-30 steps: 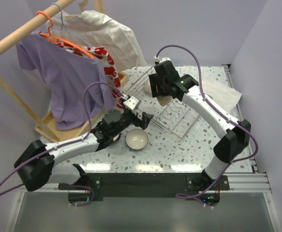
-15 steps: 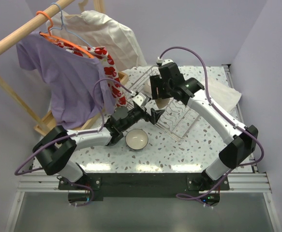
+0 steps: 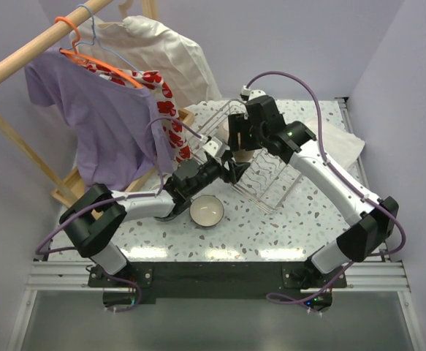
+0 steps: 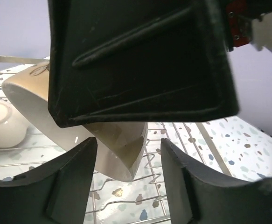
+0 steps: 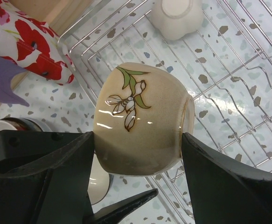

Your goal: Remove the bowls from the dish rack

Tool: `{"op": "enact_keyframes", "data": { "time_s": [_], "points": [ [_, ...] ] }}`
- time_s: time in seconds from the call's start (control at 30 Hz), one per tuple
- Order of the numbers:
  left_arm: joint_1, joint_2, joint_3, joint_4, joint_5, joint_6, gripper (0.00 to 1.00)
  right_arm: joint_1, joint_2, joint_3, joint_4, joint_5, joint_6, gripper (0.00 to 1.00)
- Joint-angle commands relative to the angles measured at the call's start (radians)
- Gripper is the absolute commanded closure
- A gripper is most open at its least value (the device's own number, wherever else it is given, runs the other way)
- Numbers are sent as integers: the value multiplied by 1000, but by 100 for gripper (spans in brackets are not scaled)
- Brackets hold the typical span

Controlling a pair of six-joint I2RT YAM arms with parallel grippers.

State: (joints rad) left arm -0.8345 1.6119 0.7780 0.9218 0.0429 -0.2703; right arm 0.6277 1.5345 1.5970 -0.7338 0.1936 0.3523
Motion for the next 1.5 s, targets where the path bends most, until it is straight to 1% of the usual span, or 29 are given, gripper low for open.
{"op": "enact_keyframes", "data": {
  "time_s": [0.0,0.03,0.07,0.13,0.17,0.23,0.27,0.33,0.37,0.4,0.43,0.5,0.53,0.63,0.67,0.7,0.77,0.83,0.9,0.97,1.0,1.07,1.1,1.13,1.2,1.27,1.3,1.37,1.47],
  "points": [
    [-5,-4,21,88,17,-30,43,0,-76,0,112,-13,30,67],
    [-5,-9,20,88,20,-29,47,0,-79,-2,114,-13,33,67],
    [-5,-13,12,91,21,-24,54,0,-85,-5,117,-13,33,67],
    [-6,-27,6,98,31,-20,61,0,-94,-22,128,-13,40,66],
    [-5,-38,-2,98,31,-14,68,0,-103,-26,135,-11,42,65],
    [-5,-49,-9,97,37,-7,76,0,-112,-43,140,-11,48,65],
    [-5,-53,-19,98,38,-1,84,0,-116,-46,140,-10,50,64],
    [-5,-70,-28,95,40,2,92,0,-128,-60,145,-11,54,63],
    [-5,-76,-37,94,38,3,99,0,-131,-62,146,-14,54,62],
    [-5,-89,-40,89,40,6,100,0,-138,-69,148,-25,56,61],
    [-6,-96,-43,81,41,8,100,0,-142,-72,149,-29,60,55],
    [-6,-121,-49,68,51,19,100,0,-157,-88,157,-40,65,48],
    [-6,-128,-51,45,52,23,100,0,-165,-92,162,-42,70,41],
    [-8,-165,-51,-20,58,51,100,0,-192,-114,175,-40,74,33],
    [-8,-185,-51,-37,58,66,100,0,-200,-121,177,-40,76,26],
    [-8,-196,-51,-58,60,71,100,0,-206,-124,178,-42,77,23],
    [-8,-223,-42,-144,66,92,100,-2,-235,-134,189,-52,79,17],
    [-8,-242,-30,-237,71,106,100,0,-257,-147,204,-59,70,15],
    [-8,-265,-20,-329,68,118,100,0,-293,-169,229,-74,60,9],
    [-8,-288,-6,-386,63,129,100,0,-327,-183,238,-75,53,7],
    [-9,-297,4,-458,61,134,100,0,-339,-187,238,-72,51,7],
    [-12,-316,53,-546,61,155,100,0,-359,-207,238,-48,42,6],
    [-15,-320,76,-646,60,166,100,0,-379,-216,238,-10,37,6],
    [-18,-323,122,-694,58,174,100,0,-387,-229,238,10,30,6],
    [-20,-336,159,-814,58,190,100,0,-413,-262,238,64,21,5],
    [-20,-349,199,-882,60,204,100,0,-425,-294,228,99,8,5],
    [-20,-352,216,-973,60,207,100,0,-428,-304,221,110,7,5],
    [-20,-354,271,-1061,61,209,100,-2,-441,-336,209,142,4,5],
    [-20,-349,345,-1237,46,186,100,0,-470,-386,209,173,7,5]
  ]
}}
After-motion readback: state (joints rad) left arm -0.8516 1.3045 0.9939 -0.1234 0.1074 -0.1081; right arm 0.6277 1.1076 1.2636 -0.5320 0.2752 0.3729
